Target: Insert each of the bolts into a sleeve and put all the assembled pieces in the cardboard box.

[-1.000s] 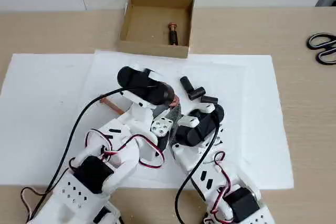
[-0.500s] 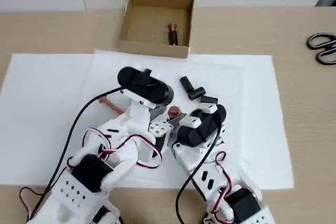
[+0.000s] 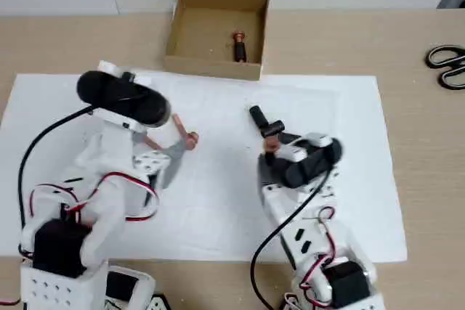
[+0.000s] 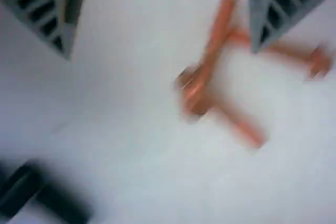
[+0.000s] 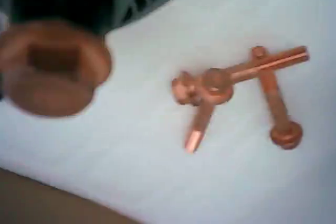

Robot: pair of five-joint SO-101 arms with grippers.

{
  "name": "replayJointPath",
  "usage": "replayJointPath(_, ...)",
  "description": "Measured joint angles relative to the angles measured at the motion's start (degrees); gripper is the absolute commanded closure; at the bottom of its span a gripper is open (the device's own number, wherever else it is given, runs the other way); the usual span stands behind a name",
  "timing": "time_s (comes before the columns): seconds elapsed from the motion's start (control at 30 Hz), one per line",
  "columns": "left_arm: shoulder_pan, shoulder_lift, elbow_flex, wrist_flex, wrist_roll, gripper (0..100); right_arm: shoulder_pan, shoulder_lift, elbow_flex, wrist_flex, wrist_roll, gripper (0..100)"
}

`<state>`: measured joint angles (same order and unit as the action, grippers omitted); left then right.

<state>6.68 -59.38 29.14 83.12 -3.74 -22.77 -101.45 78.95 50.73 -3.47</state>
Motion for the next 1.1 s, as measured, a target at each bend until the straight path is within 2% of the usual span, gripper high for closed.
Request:
replayJointPath(0.13, -5.19, 0.00, 0.00, 4.92, -2.20, 79, 1.14, 9.05, -11.96, 4.40, 3.08, 99.5)
replayJointPath(0.3, -6.33, 0.00, 0.00, 8.44, -2.73, 79, 3.60, 31.91, -33.23, 3.96, 3.96, 99.5)
replayJointPath(0.47, -6.42, 0.00, 0.00, 11.25, -2.73, 79, 6.42, 59.16, -54.68, -3.16, 3.96, 99.5)
replayJointPath(0.7, -6.42, 0.00, 0.00, 12.57, -2.73, 79, 6.42, 93.80, -79.91, -12.66, 3.96, 99.5)
replayJointPath(1.1, -6.42, 0.00, 0.00, 12.57, -2.73, 79, 6.33, 139.16, -109.63, -31.82, 3.96, 99.5)
